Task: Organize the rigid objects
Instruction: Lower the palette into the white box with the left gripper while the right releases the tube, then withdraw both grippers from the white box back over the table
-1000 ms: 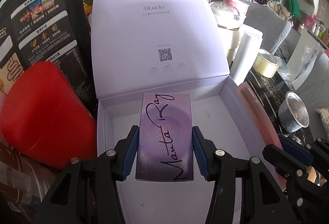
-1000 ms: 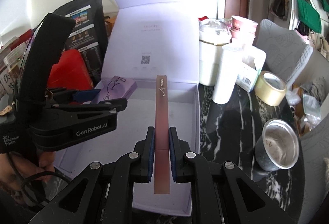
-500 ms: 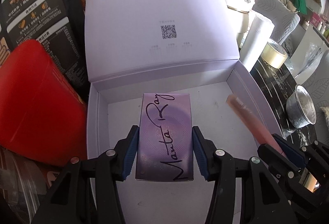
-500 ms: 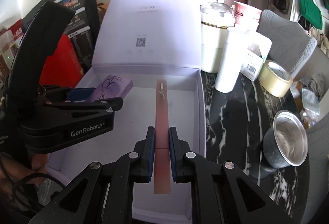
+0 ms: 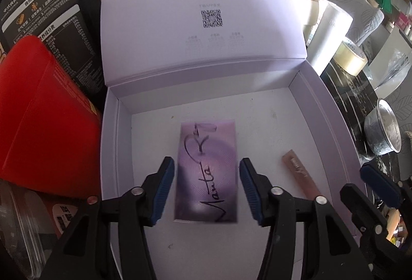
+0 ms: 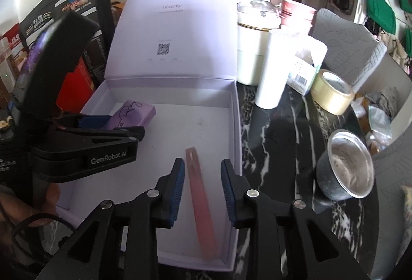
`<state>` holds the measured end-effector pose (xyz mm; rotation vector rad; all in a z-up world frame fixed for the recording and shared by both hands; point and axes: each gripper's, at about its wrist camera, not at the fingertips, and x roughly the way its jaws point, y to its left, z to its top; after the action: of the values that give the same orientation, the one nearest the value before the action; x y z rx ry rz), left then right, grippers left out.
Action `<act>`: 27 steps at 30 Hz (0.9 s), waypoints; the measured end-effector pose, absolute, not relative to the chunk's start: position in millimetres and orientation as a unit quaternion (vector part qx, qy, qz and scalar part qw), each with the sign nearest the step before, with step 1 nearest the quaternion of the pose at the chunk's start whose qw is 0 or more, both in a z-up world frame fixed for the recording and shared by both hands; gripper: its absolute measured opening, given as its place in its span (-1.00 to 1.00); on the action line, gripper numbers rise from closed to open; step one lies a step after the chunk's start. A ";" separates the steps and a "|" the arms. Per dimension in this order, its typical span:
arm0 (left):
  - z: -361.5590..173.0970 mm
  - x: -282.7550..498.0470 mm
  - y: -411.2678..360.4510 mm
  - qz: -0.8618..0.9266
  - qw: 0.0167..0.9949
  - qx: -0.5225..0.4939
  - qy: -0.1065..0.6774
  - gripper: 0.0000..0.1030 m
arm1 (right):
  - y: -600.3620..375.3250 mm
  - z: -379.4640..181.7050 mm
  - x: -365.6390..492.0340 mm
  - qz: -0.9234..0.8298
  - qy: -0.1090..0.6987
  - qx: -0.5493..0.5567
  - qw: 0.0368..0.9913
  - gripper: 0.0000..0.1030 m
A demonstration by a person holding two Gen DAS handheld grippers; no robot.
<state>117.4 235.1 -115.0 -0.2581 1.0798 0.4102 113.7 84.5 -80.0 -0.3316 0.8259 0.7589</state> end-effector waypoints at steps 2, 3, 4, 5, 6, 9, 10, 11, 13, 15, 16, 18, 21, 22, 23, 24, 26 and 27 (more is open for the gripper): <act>-112.5 118.2 231.5 0.191 0.833 -0.119 0.505 0.60 | 81.8 -77.4 111.5 0.353 0.389 -0.157 0.836 -0.43; -110.0 117.8 229.8 0.191 0.836 -0.117 0.502 0.62 | 81.0 -76.3 111.0 0.352 0.388 -0.157 0.837 -0.43; -107.3 117.3 228.4 0.191 0.838 -0.115 0.498 0.62 | 79.3 -74.6 110.0 0.349 0.387 -0.157 0.839 -0.43; -104.8 116.7 227.1 0.190 0.840 -0.115 0.496 0.62 | 77.5 -72.8 109.1 0.347 0.385 -0.156 0.841 -0.43; -102.5 115.7 226.6 0.190 0.841 -0.114 0.493 0.62 | 76.5 -71.3 108.7 0.346 0.385 -0.155 0.842 -0.43; -96.1 114.2 224.0 0.190 0.845 -0.111 0.488 0.62 | 71.4 -64.7 106.6 0.340 0.380 -0.152 0.847 -0.43; -93.2 113.4 223.2 0.189 0.847 -0.110 0.485 0.62 | 70.4 -63.0 106.1 0.339 0.378 -0.151 0.848 -0.43; -90.4 111.5 223.1 0.189 0.848 -0.110 0.483 0.62 | 69.4 -61.1 105.5 0.338 0.377 -0.150 0.849 -0.43; -84.8 109.2 221.0 0.187 0.852 -0.109 0.478 0.62 | 67.5 -57.5 104.7 0.337 0.374 -0.148 0.852 -0.43; -79.7 105.6 217.3 0.186 0.854 -0.106 0.474 0.62 | 65.4 -53.3 102.6 0.336 0.370 -0.146 0.854 -0.43; -76.8 104.1 215.6 0.186 0.856 -0.105 0.471 0.62 | 64.4 -51.4 102.0 0.335 0.369 -0.145 0.855 -0.43; -71.2 95.5 214.2 0.186 0.858 -0.103 0.467 0.62 | 61.6 -46.5 100.4 0.334 0.365 -0.144 0.857 -0.43; -60.4 85.9 212.8 0.187 0.864 -0.108 0.455 0.62 | 57.5 -39.0 99.8 0.333 0.358 -0.142 0.861 -0.43; -55.4 81.8 212.4 0.187 0.865 -0.110 0.452 0.62 | 55.5 -35.6 99.6 0.331 0.356 -0.140 0.863 -0.43; -51.9 80.5 211.6 0.187 0.866 -0.109 0.450 0.62 | 53.7 -33.7 98.6 0.330 0.354 -0.140 0.864 -0.43; -45.7 79.5 209.1 0.187 0.869 -0.104 0.446 0.62 | 51.6 -30.8 98.3 0.329 0.352 -0.139 0.865 -0.43; -34.3 73.9 206.5 0.186 0.874 -0.095 0.439 0.62 | 47.2 -24.1 97.2 0.328 0.347 -0.136 0.868 -0.43; -27.6 69.6 205.8 0.185 0.877 -0.091 0.435 0.62 | 45.7 -21.6 96.8 0.327 0.345 -0.135 0.869 -0.43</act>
<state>69.6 205.8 -27.6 -0.1904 0.9072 0.3852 96.8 45.7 -21.6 -0.2831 0.7214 0.6848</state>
